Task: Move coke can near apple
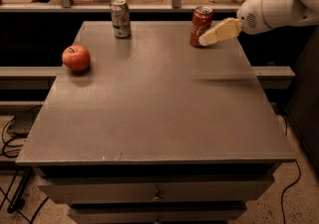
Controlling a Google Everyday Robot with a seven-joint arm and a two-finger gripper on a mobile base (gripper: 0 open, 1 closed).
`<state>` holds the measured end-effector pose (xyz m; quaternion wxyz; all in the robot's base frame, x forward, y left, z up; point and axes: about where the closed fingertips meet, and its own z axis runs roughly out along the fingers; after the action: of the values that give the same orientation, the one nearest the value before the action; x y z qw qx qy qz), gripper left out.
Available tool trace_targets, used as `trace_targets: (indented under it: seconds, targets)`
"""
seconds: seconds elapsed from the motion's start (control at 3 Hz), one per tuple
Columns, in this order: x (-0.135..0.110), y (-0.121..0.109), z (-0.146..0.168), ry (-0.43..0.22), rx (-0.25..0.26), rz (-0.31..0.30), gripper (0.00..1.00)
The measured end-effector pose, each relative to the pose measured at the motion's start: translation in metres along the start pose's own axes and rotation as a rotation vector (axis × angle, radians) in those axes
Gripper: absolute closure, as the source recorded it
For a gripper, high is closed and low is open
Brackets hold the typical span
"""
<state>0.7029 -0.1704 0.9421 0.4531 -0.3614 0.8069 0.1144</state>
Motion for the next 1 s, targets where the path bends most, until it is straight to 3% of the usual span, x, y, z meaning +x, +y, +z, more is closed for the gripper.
trace_targets:
  seconds: [0.33,1.0]
  targets:
    - [-0.012,-0.02,0.051,-0.073,0.007,0.049,0.0]
    - [-0.022,-0.049,0.109,-0.129,0.017,0.105,0.0]
